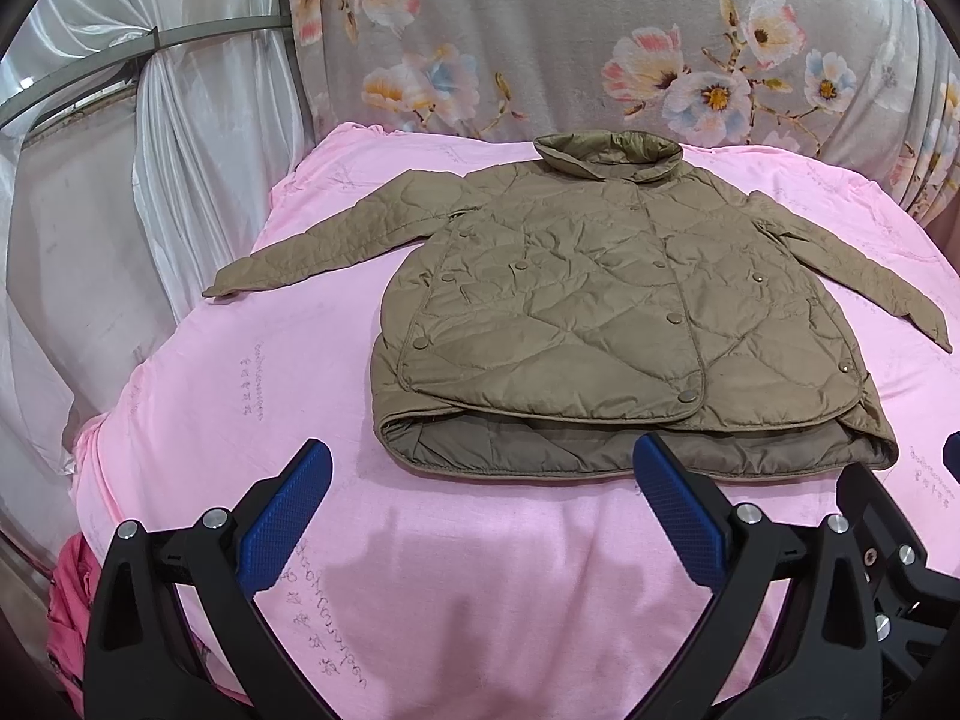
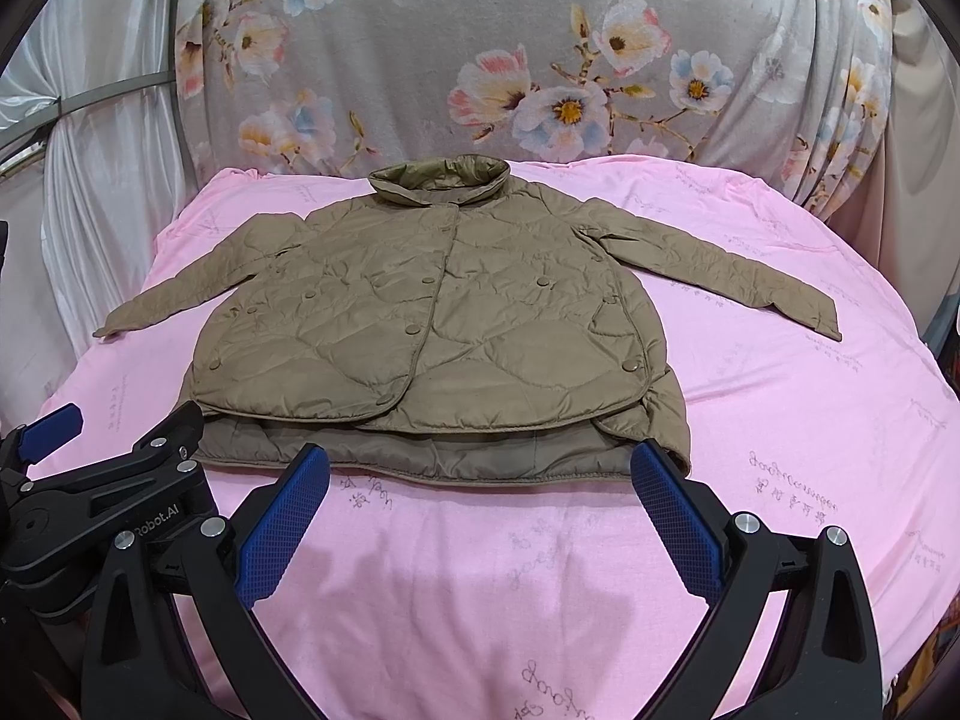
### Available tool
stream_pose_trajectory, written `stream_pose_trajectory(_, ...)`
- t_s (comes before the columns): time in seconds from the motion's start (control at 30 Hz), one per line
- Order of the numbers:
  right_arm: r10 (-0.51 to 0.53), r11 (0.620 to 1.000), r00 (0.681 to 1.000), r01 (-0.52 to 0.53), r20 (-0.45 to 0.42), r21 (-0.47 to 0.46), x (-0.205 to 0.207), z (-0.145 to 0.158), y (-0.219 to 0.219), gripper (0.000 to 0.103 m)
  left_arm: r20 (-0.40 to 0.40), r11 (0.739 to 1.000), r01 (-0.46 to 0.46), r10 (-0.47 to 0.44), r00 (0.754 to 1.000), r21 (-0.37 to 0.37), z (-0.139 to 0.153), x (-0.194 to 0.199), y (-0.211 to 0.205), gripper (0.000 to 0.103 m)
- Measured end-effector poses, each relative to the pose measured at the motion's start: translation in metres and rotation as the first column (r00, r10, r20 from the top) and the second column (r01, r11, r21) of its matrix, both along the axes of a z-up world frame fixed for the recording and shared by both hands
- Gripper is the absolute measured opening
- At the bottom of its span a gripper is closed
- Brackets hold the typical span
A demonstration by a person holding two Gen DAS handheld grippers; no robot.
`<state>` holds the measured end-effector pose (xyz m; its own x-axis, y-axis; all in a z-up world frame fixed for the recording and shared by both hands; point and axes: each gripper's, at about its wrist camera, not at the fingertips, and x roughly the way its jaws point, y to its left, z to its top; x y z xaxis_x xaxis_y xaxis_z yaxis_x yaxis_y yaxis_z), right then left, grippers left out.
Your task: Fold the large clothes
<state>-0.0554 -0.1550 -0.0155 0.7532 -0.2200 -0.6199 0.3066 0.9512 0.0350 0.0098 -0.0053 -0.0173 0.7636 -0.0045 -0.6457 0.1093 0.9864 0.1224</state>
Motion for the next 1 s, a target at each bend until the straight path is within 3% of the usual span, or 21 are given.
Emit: stream_pose_trajectory(1.0,0.001,1.0,1.0,-0.001,-0.005,0.0,0.0015,-0.0014,0.0011,0.098,-0.009,1.0,-0.002,0.002,1.0,0.0,-0.005,0.0032,0.0017,0.098)
